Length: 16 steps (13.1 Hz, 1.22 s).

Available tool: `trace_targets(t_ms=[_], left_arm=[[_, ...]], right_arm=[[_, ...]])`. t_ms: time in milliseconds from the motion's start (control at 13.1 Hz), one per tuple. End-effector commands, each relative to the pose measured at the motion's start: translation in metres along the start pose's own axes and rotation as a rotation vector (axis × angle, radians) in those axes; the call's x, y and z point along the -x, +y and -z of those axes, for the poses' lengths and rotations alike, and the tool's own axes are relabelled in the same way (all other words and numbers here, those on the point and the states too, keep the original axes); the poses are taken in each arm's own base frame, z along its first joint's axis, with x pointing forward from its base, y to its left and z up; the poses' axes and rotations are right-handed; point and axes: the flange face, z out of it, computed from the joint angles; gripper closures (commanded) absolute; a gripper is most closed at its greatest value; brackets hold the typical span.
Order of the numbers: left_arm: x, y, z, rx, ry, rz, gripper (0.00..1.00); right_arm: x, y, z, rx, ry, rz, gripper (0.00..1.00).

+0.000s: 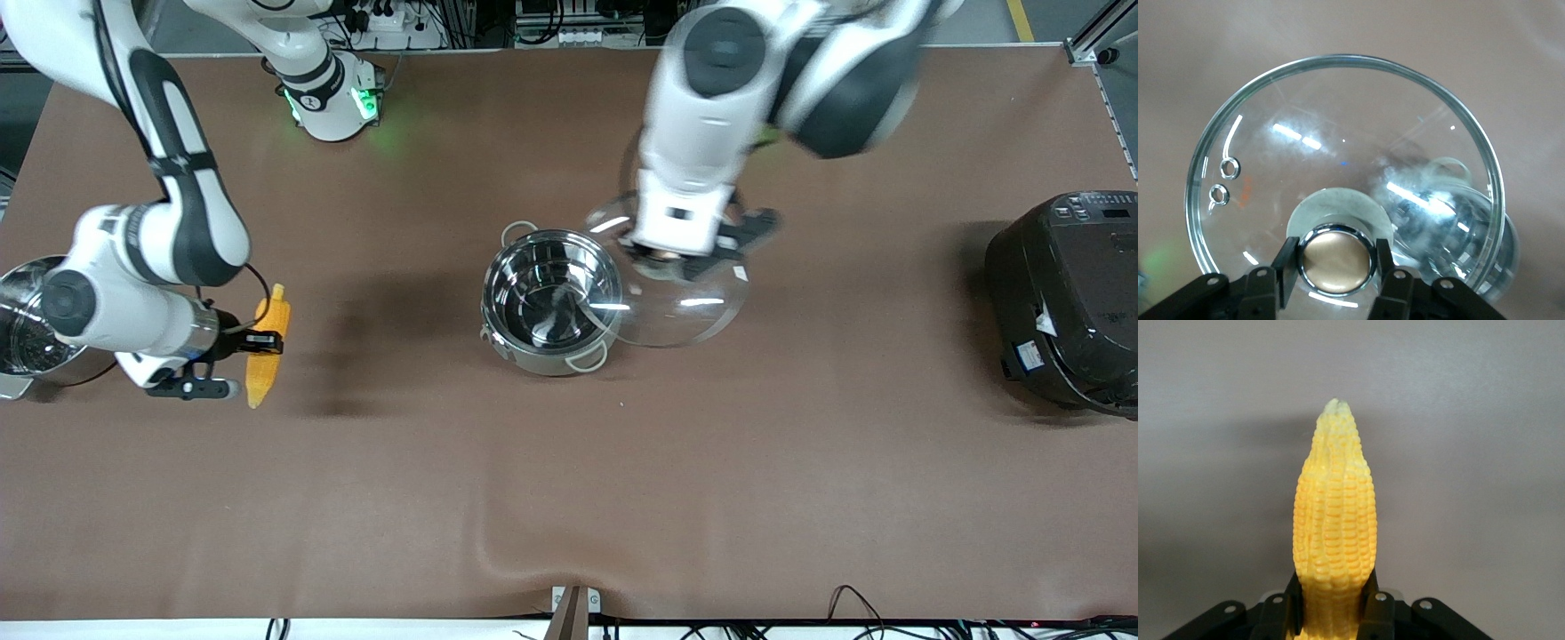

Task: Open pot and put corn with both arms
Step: 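Set the lid on the table while the right gripper carries the corn over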

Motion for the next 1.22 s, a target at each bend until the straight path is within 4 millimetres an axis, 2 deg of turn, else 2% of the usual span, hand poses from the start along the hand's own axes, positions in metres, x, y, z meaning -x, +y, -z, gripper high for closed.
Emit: trace_targets(t_ms=[0, 153, 229, 458, 611, 688, 840, 917, 1146], left_arm=[[-0.055, -0.082, -0.011, -0.040, -0.033, -0.106, 1.00], [-0.108, -0.142, -0.031, -0.051, -0.079, -0.227, 1.00], [-0.126, -0.164, -0.048, -0.062, -0.105, -0.235, 1.00], [-0.144, -0.212, -0.099, -0.062, -0.124, -0.250, 1.00], [-0.140, -0.245, -0.146, -0.044, -0.087, -0.264, 1.00], [-0.138, -0.258, -0.167, -0.031, -0.063, -0.272, 1.00], [-0.135, -0.279, -0.211, -0.011, -0.031, -0.294, 1.00], [-0.136, -0.287, -0.229, -0.005, -0.007, -0.297, 1.00], [-0.141, -0.298, -0.275, 0.009, 0.033, -0.298, 1.00]], right_arm=[[0.015, -0.064, 0.067, -0.007, -0.025, -0.068, 0.83], [0.036, -0.129, 0.100, 0.000, -0.006, -0.109, 0.83], [0.045, -0.154, 0.111, 0.003, -0.003, -0.126, 0.83], [0.077, -0.222, 0.122, 0.023, -0.019, -0.161, 0.83], [0.089, -0.261, 0.109, 0.030, -0.014, -0.186, 0.82], [0.093, -0.286, 0.100, 0.013, 0.020, -0.176, 0.82], [0.102, -0.337, 0.070, 0.002, 0.048, -0.241, 0.82], [0.107, -0.355, 0.060, -0.009, 0.061, -0.252, 0.82], [0.112, -0.388, 0.030, -0.026, 0.079, -0.256, 0.82]])
